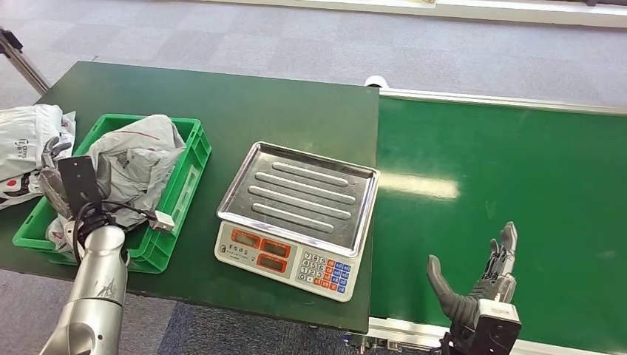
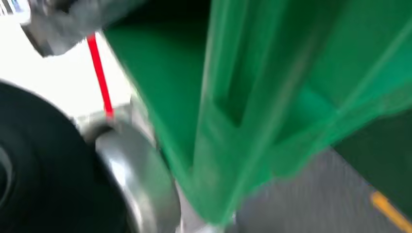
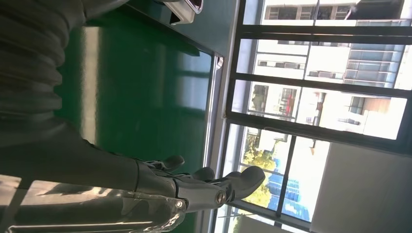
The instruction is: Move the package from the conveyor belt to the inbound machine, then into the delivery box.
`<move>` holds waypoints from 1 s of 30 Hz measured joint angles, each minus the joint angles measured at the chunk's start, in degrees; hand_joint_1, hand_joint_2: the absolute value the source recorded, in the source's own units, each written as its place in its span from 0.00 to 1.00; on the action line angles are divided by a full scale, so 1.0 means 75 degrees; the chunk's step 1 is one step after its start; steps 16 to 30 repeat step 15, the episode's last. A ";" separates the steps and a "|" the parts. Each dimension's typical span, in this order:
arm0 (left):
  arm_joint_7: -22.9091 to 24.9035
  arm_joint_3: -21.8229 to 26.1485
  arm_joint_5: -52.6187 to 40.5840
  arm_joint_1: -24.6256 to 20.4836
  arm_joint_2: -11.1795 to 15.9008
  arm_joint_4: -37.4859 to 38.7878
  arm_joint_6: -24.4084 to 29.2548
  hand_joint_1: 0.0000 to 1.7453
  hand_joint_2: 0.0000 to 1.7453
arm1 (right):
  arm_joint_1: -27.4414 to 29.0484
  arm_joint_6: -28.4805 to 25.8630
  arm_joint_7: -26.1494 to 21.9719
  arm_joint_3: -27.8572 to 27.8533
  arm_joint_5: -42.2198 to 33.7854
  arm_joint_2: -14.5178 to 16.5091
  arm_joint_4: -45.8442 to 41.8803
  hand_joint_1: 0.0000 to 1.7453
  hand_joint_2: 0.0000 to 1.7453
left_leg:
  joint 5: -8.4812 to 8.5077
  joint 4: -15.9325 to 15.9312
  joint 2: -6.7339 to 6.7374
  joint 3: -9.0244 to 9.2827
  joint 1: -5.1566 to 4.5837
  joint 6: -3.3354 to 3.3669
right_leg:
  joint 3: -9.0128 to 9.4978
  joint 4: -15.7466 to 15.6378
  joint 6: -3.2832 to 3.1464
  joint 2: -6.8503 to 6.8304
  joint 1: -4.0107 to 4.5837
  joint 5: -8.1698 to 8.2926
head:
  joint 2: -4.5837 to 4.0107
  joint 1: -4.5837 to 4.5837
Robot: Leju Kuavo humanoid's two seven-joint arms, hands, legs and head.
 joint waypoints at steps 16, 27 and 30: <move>-0.1924 -0.0436 0.1366 0.1685 -0.0708 -0.3702 -0.0505 0.00 1.00 | 0.0110 0.0114 0.0180 -0.0014 0.0205 0.0019 0.0104 0.00 1.00 | -0.0004 0.0000 0.0001 -0.0003 -0.0001 -0.0002 | -0.0008 -0.0004 0.0000 0.0001 -0.0001 -0.0001 | 0.0000 -0.0002; -0.1924 -0.0436 0.1366 0.1685 -0.0708 -0.3702 -0.0505 0.00 1.00 | 0.0110 0.0114 0.0180 -0.0014 0.0205 0.0019 0.0104 0.00 1.00 | -0.0004 0.0000 0.0001 -0.0003 -0.0001 -0.0002 | -0.0008 -0.0004 0.0000 0.0001 -0.0001 -0.0001 | 0.0000 -0.0002; -0.1924 -0.0436 0.1366 0.1685 -0.0708 -0.3702 -0.0505 0.00 1.00 | 0.0110 0.0114 0.0180 -0.0014 0.0205 0.0019 0.0104 0.00 1.00 | -0.0004 0.0000 0.0001 -0.0003 -0.0001 -0.0002 | -0.0008 -0.0004 0.0000 0.0001 -0.0001 -0.0001 | 0.0000 -0.0002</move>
